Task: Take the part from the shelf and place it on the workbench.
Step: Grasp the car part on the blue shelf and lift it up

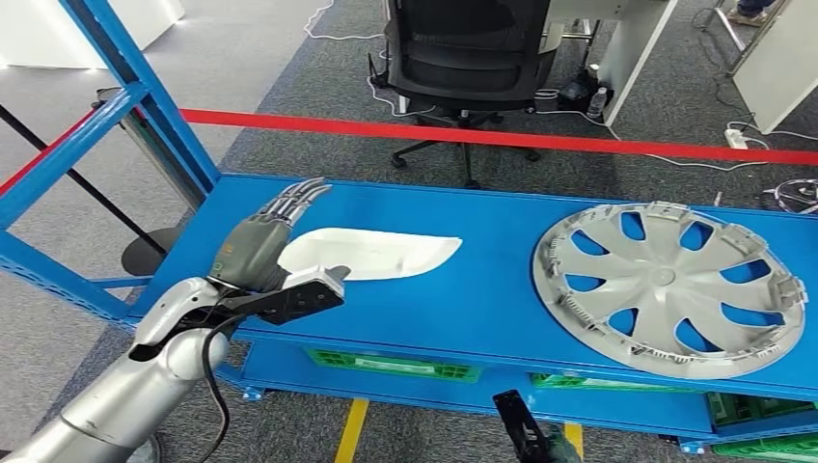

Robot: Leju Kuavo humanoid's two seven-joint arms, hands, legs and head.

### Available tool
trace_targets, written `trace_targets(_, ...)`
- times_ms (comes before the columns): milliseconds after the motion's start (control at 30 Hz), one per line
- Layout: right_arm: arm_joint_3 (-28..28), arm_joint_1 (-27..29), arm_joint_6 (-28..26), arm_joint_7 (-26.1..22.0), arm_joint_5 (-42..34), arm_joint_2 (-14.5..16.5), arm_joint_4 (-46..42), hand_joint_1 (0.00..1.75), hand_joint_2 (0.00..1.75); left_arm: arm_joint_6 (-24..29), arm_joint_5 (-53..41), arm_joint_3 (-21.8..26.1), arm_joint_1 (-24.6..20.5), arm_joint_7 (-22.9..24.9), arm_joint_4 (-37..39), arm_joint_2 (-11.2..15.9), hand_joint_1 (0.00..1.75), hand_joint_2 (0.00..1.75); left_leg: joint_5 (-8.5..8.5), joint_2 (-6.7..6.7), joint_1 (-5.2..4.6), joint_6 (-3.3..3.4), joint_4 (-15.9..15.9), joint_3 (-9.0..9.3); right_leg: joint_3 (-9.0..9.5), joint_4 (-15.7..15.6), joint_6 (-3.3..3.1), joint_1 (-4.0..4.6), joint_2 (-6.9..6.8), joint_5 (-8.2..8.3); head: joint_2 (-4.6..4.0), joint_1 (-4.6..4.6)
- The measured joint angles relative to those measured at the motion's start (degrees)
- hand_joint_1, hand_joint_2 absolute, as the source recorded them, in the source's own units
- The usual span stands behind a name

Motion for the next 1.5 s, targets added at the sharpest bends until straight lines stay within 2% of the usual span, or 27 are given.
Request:
trace_targets(33, 0.0, 0.0, 0.0, 0.0, 0.0, 0.0, 0.0, 0.0, 0.0, 0.0, -0.1, -0.1, -0.3, 0.1, 0.8, 0.0, 0.0, 1.75, -1.05, 0.02, 0.01, -0.06, 3.4, -1.85, 0.01, 0.0, -0.08, 0.03, 0.01, -0.04, 0.0, -0.01)
trace_targets(67, 0.0, 0.0, 0.1, 0.1, 0.0, 0.0, 0.0, 0.0, 0.0, 0.1, -0.1, -0.2, -0.4, 0.1, 1.4, 0.0, 0.0, 1.75, -1.08, 0.02, 0.01, -0.03, 5.2, -2.98, 0.04, 0.0, -0.15, 0.06, 0.04, -0.07, 0.0, -0.02)
trace_targets(100, 0.0, 0.0, 0.1, 0.1, 0.1, 0.0, 0.0, 0.0, 0.0, 0.1, -0.4, -0.4, -0.6, 0.3, 1.9, 0.0, 0.0, 1.75, 0.05, 0.02, 0.0, 0.09, 4.8, -3.04, 0.11, 0.0, -0.16, 0.09, 0.09, -0.11, 0.0, -0.02)
trace_targets(167, 0.1, -0.1, 0.3, 0.2, 0.3, 0.0, 0.0, 0.0, 0.0, 0.2, -1.6, -0.8, -1.5, 1.3, 3.0, -0.2, 0.0, 1.75, 4.38, 0.03, -0.05, 0.56, -1.6, -0.34, 0.31, 0.0, -0.05, 0.14, 0.16, -0.24, 0.0, -0.02)
trace_targets(233, 0.1, -0.2, 0.5, 0.4, 0.8, 0.0, -0.1, 0.0, 0.0, 0.3, -2.8, -1.2, -3.2, 2.4, 4.5, -0.6, 0.0, 1.75, 7.05, 0.04, -0.19, 1.11, -8.4, 2.84, 0.24, 0.2, 0.33, 0.39, 0.17, -0.42, 0.0, 0.0)
trace_targets(300, 0.2, -0.3, 0.8, 0.7, 1.2, 0.0, -0.2, 0.0, 0.0, 0.2, -3.4, -1.6, -4.7, 2.8, 6.1, -0.9, 0.0, 1.75, 7.1, -0.01, -0.38, 1.54, -10.8, 3.81, 0.05, 0.2, 0.88, 0.51, 0.12, -0.45, 0.0, 0.09)
trace_targets(400, 0.4, -0.4, 1.2, 1.1, 2.0, 0.0, -0.2, 0.0, 0.0, -1.0, -4.6, -2.3, -6.6, 2.5, 8.8, -1.5, 0.0, 1.75, 7.24, -0.07, -0.19, 2.35, -11.3, 3.92, -0.43, 1.0, 1.83, 0.34, 0.01, -1.18, 0.0, 0.25)
trace_targets(467, 0.7, -0.7, 1.5, 1.4, 2.8, 0.0, -0.3, 0.0, 0.0, -3.0, -5.6, -3.3, -8.5, 1.5, 11.2, -1.9, 0.0, 1.75, 7.35, -0.05, 0.02, 2.76, -11.5, 4.05, -2.99, 6.2, 2.41, 0.24, -0.08, -3.93, 0.0, 0.56)
trace_targets(533, 1.0, -0.9, 1.9, 1.8, 3.5, 0.0, -0.4, 0.0, 0.0, -5.9, -6.0, -4.5, -10.1, 0.2, 13.9, -2.2, 0.0, 1.75, 7.3, -0.01, 0.03, 2.92, -11.5, 4.06, -6.84, 13.8, 2.82, 0.14, -0.12, -6.98, 0.0, 0.74)
trace_targets(567, 1.1, -1.0, 2.1, 2.1, 3.9, 0.0, -0.4, 0.0, 0.0, -7.8, -6.0, -5.1, -10.9, -0.6, 15.3, -2.4, 0.0, 1.75, 7.26, 0.0, 0.05, 2.94, -11.5, 4.09, -8.09, 16.1, 2.96, 0.09, -0.13, -7.34, 0.0, 0.74)
trace_targets(600, 1.2, -1.0, 2.2, 2.3, 4.3, 0.0, -0.4, 0.0, 0.0, -9.7, -5.9, -5.7, -11.7, -1.3, 16.7, -2.5, 0.0, 1.75, 7.2, 0.0, 0.1, 2.92, -11.4, 4.13, -8.36, 16.2, 3.09, 0.0, -0.14, -6.62, 0.0, 0.74)
trace_targets(633, 1.3, -1.1, 2.3, 2.4, 4.6, 0.0, -0.4, 0.0, 0.0, -11.5, -5.6, -6.2, -12.4, -1.9, 18.0, -2.7, 0.0, 1.75, 7.11, -0.02, 0.19, 2.81, -11.3, 4.19, -7.46, 13.9, 3.23, -0.12, -0.16, -4.88, 0.0, 0.74)
trace_targets(700, 1.5, -1.4, 2.4, 2.6, 5.2, 0.0, -0.5, 0.0, 0.0, -14.1, -4.9, -7.0, -14.0, -2.7, 20.1, -3.1, 0.0, 1.75, 6.8, -0.13, 0.28, 2.28, -11.0, 4.23, -3.67, 6.0, 3.66, -0.42, -0.2, -1.02, 0.0, 0.8)
trace_targets(767, 1.6, -1.7, 2.5, 2.6, 5.5, 0.1, -0.5, 0.0, 0.0, -16.1, -4.1, -7.7, -15.5, -3.2, 21.9, -3.6, 0.0, 1.75, 6.62, -0.27, 0.1, 1.65, -10.5, 4.06, -1.32, 1.4, 3.24, -0.58, 0.07, 0.34, 0.02, 0.84)
trace_targets(833, 1.8, -1.9, 2.6, 2.7, 5.9, 0.2, -0.6, 0.0, 0.0, -18.0, -3.2, -8.3, -16.3, -3.5, 23.5, -4.2, 0.0, 1.75, 6.68, -0.32, 0.02, 1.24, -10.5, 4.01, -1.23, 1.0, 2.09, -0.5, 0.4, 0.15, 0.03, 0.73)
trace_targets(900, 1.9, -2.1, 2.7, 2.8, 6.3, 0.2, -0.7, 0.0, 0.0, -19.6, -2.4, -8.7, -16.6, -3.8, 24.7, -4.7, 0.0, 1.75, 6.1, -0.18, 0.13, 0.79, -10.0, 3.87, -1.17, 1.0, 1.24, -0.5, 0.44, 0.14, 0.03, 0.6)
trace_targets(967, 2.0, -2.4, 2.8, 2.9, 6.7, 0.2, -0.7, 0.0, 0.0, -20.7, -1.5, -9.2, -16.9, -4.1, 25.8, -5.3, 0.0, 1.75, 3.53, 0.0, 0.17, 0.39, -5.7, 1.89, -1.05, 0.9, 0.62, -0.57, 0.36, 0.15, 0.03, 0.47)
trace_targets(1033, 2.0, -2.6, 3.0, 3.0, 7.1, 0.2, -0.7, 0.0, 0.0, -21.5, -0.5, -9.6, -17.1, -4.2, 26.9, -5.7, 0.0, 1.75, 0.15, 0.04, 0.16, 0.29, 2.1, -2.03, -1.03, 0.9, 0.35, -0.51, 0.24, 0.09, 0.02, 0.38)
trace_targets(1067, 2.1, -2.6, 3.1, 3.1, 7.3, 0.2, -0.7, 0.0, 0.0, -21.7, -0.2, -9.7, -17.0, -4.1, 27.5, -5.9, 0.0, 1.75, -0.54, 0.05, 0.16, 0.35, 5.0, -3.54, -1.01, 0.9, 0.29, -0.47, 0.2, 0.05, 0.02, 0.39)
trace_targets(1100, 2.1, -2.6, 3.2, 3.1, 7.4, 0.2, -0.7, 0.0, 0.0, -21.7, -0.1, -9.9, -17.0, -4.0, 28.0, -6.0, 0.0, 1.75, -0.19, 0.05, 0.14, 0.49, 5.9, -4.19, -0.97, 0.9, 0.27, -0.43, 0.2, 0.03, 0.02, 0.38)
trace_targets(1133, 2.1, -2.6, 3.3, 3.1, 7.4, 0.2, -0.8, 0.0, 0.0, -21.5, 0.0, -10.1, -17.0, -3.8, 28.5, -6.1, 0.0, 1.75, 1.21, 0.05, 0.11, 0.7, 4.6, -3.7, -0.9, 1.0, 0.27, -0.39, 0.23, 0.01, 0.02, 0.38)
trace_targets(1200, 2.1, -2.6, 3.3, 3.1, 7.5, 0.2, -0.9, 0.0, 0.0, -21.2, 0.0, -10.5, -17.1, -3.6, 29.3, -6.3, 0.0, 1.75, 5.25, 0.05, -0.04, 1.32, -2.5, -0.29, -0.73, 1.0, 0.42, -0.32, 0.27, -0.08, 0.02, 0.36)
trace_targets(1233, 2.1, -2.7, 3.3, 3.1, 7.5, 0.2, -0.9, 0.0, 0.0, -21.2, 0.0, -10.7, -17.3, -3.5, 29.5, -6.5, 0.0, 1.75, 6.49, 0.06, -0.13, 1.57, -6.2, 1.48, -0.76, 1.1, 0.58, -0.2, 0.3, -0.17, 0.02, 0.36)
trace_targets(1300, 2.1, -2.7, 3.3, 3.1, 7.5, 0.2, -1.0, 0.0, 0.0, -21.0, 0.0, -11.0, -17.5, -3.5, 30.1, -6.7, 0.0, 1.75, 7.13, 0.01, -0.34, 1.79, -9.9, 3.21, -0.93, 1.0, 1.13, -0.08, 0.29, -0.19, 0.03, 0.41)
trace_targets(1400, 2.1, -2.7, 3.3, 3.1, 7.5, 0.2, -1.0, 0.0, 0.0, -20.8, 0.0, -11.3, -17.5, -3.1, 30.8, -6.8, 0.0, 1.75, 7.19, -0.08, -0.23, 2.27, -10.6, 3.35, -1.21, 1.0, 2.12, -0.22, 0.14, -0.42, 0.02, 0.47)
trace_targets(1433, 2.1, -2.7, 3.3, 3.1, 7.5, 0.2, -1.0, 0.0, 0.0, -20.5, 0.0, -11.4, -17.6, -2.9, 31.0, -6.9, 0.0, 1.75, 7.29, -0.08, -0.08, 2.53, -10.8, 3.44, -1.78, 2.2, 2.4, -0.22, 0.06, -1.27, 0.02, 0.6)
trace_targets(1500, 2.1, -2.7, 3.3, 3.1, 7.5, 0.2, -1.0, 0.0, 0.0, -19.9, 0.2, -11.5, -17.7, -2.1, 31.5, -6.8, 0.0, 1.75, 7.3, -0.06, 0.08, 2.85, -10.9, 3.55, -4.54, 8.3, 2.81, -0.21, -0.08, -4.42, 0.02, 0.85)
